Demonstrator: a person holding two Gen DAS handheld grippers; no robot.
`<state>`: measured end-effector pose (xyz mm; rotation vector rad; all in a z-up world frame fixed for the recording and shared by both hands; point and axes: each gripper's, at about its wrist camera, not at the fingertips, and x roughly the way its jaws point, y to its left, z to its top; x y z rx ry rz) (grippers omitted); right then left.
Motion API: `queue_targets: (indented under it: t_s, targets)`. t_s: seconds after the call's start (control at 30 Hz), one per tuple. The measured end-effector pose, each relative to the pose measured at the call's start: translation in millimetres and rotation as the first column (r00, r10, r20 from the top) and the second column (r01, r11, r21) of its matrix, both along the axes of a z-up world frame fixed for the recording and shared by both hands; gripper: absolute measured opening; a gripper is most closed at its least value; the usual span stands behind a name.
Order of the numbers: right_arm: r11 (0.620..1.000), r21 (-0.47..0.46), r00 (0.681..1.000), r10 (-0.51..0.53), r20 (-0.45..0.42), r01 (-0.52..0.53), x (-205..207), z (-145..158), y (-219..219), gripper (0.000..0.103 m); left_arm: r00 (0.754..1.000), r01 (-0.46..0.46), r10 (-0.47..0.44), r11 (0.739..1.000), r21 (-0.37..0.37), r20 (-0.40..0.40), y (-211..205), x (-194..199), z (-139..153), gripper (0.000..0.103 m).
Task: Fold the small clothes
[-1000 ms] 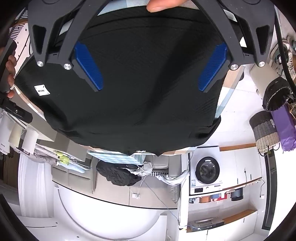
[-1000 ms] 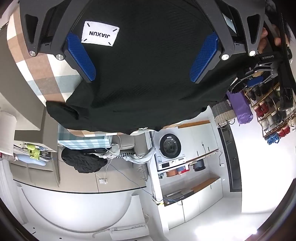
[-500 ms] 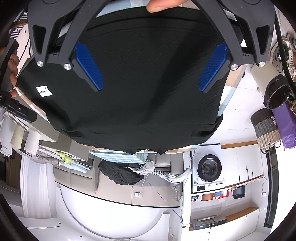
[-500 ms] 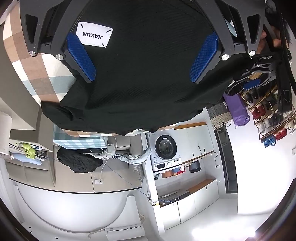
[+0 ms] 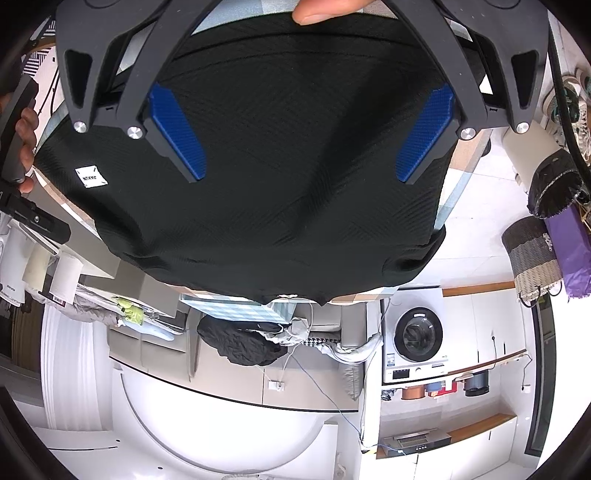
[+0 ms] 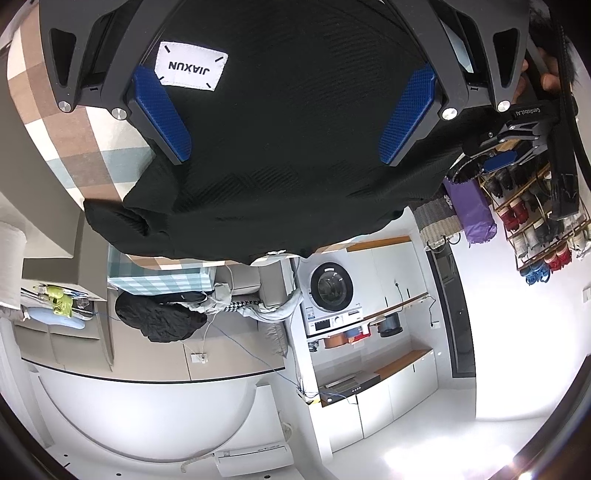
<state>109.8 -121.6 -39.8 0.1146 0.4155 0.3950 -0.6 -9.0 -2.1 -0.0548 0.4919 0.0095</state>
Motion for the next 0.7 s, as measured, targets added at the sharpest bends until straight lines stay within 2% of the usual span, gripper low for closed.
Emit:
queue_targets:
  t_s: [0.7]
  targets:
    - [1.000, -0.022, 1.000, 0.011, 0.010, -0.011, -7.0, 2.7, 6.4, 0.103, 1.000, -0.015, 0.015, 1.000, -0.011, 0.008, 2.2, -3.0, 7.7, 0.102]
